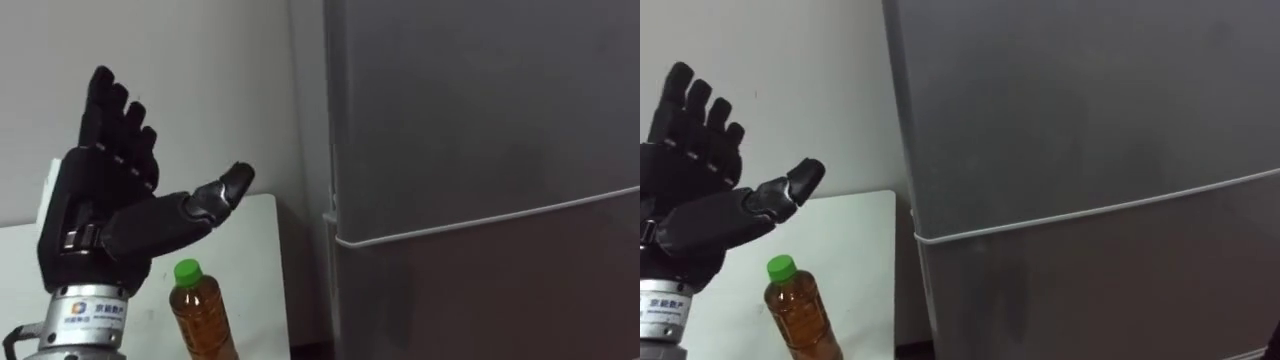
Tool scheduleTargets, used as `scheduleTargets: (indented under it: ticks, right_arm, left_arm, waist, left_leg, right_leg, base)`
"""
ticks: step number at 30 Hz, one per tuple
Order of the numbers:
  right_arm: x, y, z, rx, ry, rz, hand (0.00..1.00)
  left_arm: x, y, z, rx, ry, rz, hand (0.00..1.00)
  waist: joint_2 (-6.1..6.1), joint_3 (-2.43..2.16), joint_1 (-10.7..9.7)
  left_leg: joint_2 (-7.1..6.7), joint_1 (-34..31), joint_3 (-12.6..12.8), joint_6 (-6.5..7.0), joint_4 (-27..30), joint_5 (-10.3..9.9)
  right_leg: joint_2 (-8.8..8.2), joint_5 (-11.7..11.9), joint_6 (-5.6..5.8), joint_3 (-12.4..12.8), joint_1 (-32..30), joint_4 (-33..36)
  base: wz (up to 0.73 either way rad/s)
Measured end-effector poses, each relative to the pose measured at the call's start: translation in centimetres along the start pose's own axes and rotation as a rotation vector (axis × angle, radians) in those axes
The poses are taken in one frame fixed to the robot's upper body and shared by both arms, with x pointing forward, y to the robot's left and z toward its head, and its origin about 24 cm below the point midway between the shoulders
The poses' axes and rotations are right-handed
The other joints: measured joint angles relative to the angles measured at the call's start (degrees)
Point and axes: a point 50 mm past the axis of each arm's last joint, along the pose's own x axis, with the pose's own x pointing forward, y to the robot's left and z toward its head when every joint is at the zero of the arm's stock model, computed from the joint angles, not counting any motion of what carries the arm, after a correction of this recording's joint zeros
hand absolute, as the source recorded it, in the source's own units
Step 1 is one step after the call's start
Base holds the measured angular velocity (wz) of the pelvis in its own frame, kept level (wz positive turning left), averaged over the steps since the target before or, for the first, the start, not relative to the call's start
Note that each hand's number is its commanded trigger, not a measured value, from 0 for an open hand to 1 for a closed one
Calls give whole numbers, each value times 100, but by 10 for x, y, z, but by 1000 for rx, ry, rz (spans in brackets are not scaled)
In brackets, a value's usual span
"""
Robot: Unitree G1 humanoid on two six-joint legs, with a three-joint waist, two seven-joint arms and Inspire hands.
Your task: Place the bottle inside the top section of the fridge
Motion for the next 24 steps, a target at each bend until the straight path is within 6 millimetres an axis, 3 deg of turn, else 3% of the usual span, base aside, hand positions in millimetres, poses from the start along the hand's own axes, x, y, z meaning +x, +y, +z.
scheduleTargets:
  ticks: [14,24]
  right_arm:
    - [2,5,4,-31,3,17,0]
    - [3,6,4,-37,16,21,0]
  left_arm:
    - [-1,-10,-3,-79,22,-67,0]
    - [3,-28,-5,-130,38,-181,0]
  waist:
    - [24,-5,-107]
    - [-40,-8,-100]
  left_leg:
    - [2,-31,-5,0,-10,1]
    - [8,-41,95,1,9,2]
  right_leg:
    - [4,0,0,33,-55,-3]
    - [-21,1,-1,136,-92,10]
  base:
    - [0]
    - [-2]
